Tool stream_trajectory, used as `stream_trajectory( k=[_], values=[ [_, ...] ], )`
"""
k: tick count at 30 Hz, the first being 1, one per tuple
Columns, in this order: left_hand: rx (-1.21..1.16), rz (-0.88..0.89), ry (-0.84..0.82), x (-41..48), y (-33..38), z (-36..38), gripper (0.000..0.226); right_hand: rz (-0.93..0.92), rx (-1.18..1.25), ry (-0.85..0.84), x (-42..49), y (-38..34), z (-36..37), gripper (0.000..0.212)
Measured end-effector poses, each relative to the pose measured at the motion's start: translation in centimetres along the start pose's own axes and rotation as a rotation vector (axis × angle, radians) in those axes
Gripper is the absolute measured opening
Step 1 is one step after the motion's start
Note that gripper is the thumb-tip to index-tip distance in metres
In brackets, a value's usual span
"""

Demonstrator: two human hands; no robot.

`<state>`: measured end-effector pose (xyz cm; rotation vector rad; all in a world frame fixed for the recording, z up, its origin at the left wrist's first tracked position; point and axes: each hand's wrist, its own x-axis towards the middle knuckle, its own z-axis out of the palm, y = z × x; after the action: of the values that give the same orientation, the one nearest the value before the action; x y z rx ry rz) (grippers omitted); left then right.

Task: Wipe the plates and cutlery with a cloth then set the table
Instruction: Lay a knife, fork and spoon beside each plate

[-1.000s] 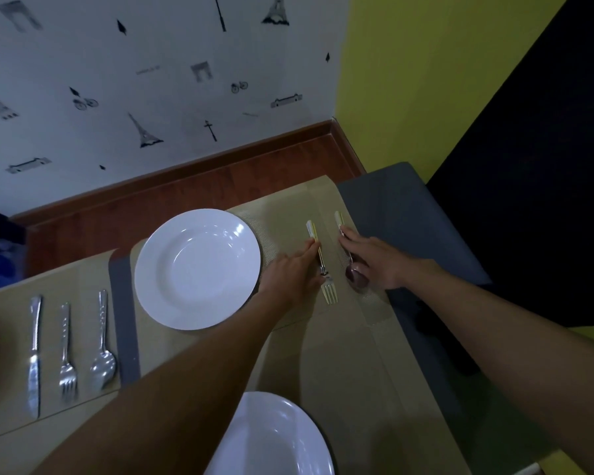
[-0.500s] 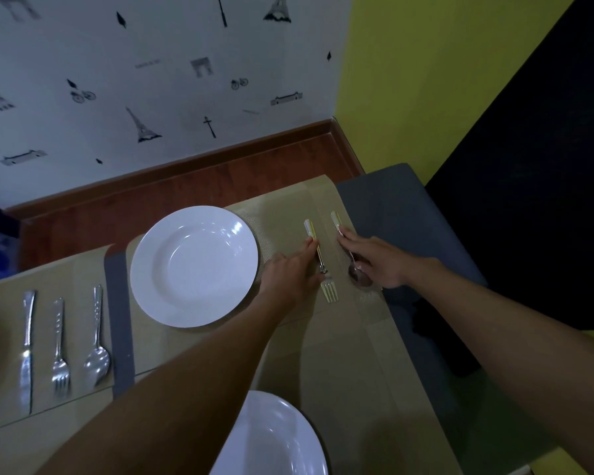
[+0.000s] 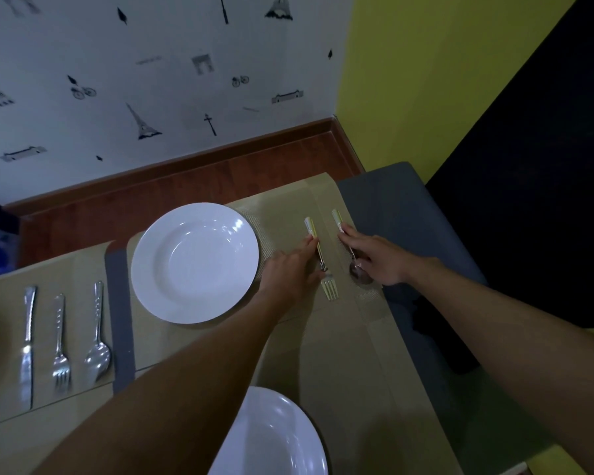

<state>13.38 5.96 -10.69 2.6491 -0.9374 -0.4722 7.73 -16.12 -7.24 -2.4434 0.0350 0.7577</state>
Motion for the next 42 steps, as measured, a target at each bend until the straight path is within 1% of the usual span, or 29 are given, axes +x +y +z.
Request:
stream_trajectory(
  k=[4, 7, 10, 12, 15, 19, 25, 32, 36, 39, 42],
  values=[
    [0.008, -0.001, -0.057, 0.2, -0.1, 0.0, 0.077, 0.001, 0.011, 0.012, -0.1, -0.1, -0.1, 0.071],
    [-0.006, 0.013, -0.114, 0.6, -0.2, -0.3, 0.079, 0.012, 0.041, 0.062, -0.4, -0.7, -0.3, 0.066],
    [-0.158, 0.012, -0.164, 0.6, 0.1, -1.3, 0.079, 0.032, 0.083, 0.12, -0.8, -1.5, -0.5, 0.062],
    [-0.225, 0.0, -0.152, 0.0, 0.5, -2.3, 0.075, 0.05, 0.097, 0.184, -1.2, -2.4, -0.8, 0.06],
    [-0.196, -0.018, -0.102, -1.6, 1.1, -4.4, 0.066, 0.102, 0.107, 0.241, -1.7, -4.5, -1.0, 0.056],
    [-0.062, -0.036, -0.047, -4.1, 0.8, -7.0, 0.057, 0.117, 0.052, 0.238, -2.1, -8.2, -0.8, 0.06],
    [0.092, -0.109, -0.007, -9.6, -1.5, -9.5, 0.055, 0.141, -0.051, 0.234, -2.2, -13.7, 1.4, 0.072],
    [0.074, -0.276, -0.023, -16.9, -6.3, -11.1, 0.056, 0.067, -0.094, 0.226, -1.9, -20.3, 5.4, 0.071],
    [0.036, -0.316, -0.01, -20.8, -9.3, -11.7, 0.056, 0.008, -0.162, 0.199, -1.3, -24.0, 7.5, 0.072],
    [0.033, -0.327, 0.018, -23.5, -12.0, -11.9, 0.054, -0.038, -0.201, 0.159, -0.7, -27.3, 9.3, 0.071],
    [-0.022, -0.37, 0.039, -25.9, -14.7, -12.0, 0.054, -0.07, -0.235, 0.113, 0.3, -30.7, 11.4, 0.069]
  ],
)
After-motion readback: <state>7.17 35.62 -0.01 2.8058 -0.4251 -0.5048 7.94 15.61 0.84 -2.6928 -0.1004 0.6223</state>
